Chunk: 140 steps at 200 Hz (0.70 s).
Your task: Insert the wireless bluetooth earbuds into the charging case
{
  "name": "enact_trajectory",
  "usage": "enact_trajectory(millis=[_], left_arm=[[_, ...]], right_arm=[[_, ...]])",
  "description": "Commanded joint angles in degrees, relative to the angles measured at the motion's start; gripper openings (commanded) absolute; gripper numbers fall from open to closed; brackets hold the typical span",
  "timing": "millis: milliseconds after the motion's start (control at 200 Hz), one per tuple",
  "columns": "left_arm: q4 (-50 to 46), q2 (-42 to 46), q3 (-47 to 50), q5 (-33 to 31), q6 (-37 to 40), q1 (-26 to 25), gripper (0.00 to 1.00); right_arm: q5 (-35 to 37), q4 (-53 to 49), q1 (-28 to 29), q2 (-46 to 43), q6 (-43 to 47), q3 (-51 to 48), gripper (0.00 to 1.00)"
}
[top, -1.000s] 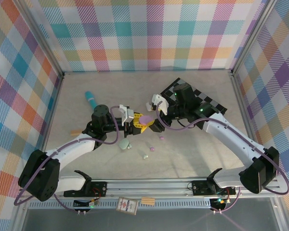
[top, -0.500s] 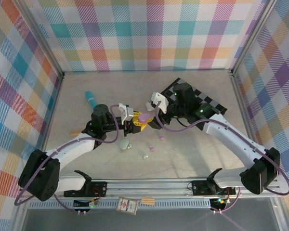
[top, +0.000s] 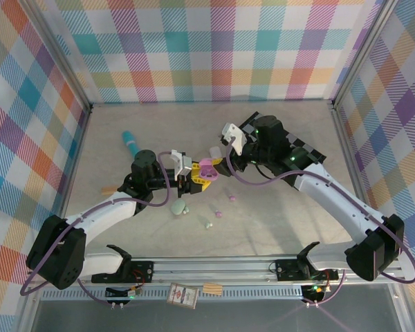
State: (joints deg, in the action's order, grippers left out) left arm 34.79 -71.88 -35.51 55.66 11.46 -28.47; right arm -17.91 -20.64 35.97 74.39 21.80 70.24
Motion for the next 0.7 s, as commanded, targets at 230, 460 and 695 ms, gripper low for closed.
enact_trajectory(millis=[230, 460, 695], left_arm=[[4.7, -0.1, -0.5, 0.1, -0.9, 0.5, 0.30], [14.1, -2.9, 1.3, -0.6, -6.2, 2.4, 0.30], [15.8, -2.7, 2.6, -3.3, -6.5, 3.6, 0.30]], right_arm=[[-9.7, 0.9, -0.6, -4.0, 0.8, -0.7, 0.87], [-9.0, 11.6, -8.3, -12.4, -17.6, -10.0, 0.95], [0.3, 1.1, -14.9, -11.6, -34.2, -13.3, 0.99]])
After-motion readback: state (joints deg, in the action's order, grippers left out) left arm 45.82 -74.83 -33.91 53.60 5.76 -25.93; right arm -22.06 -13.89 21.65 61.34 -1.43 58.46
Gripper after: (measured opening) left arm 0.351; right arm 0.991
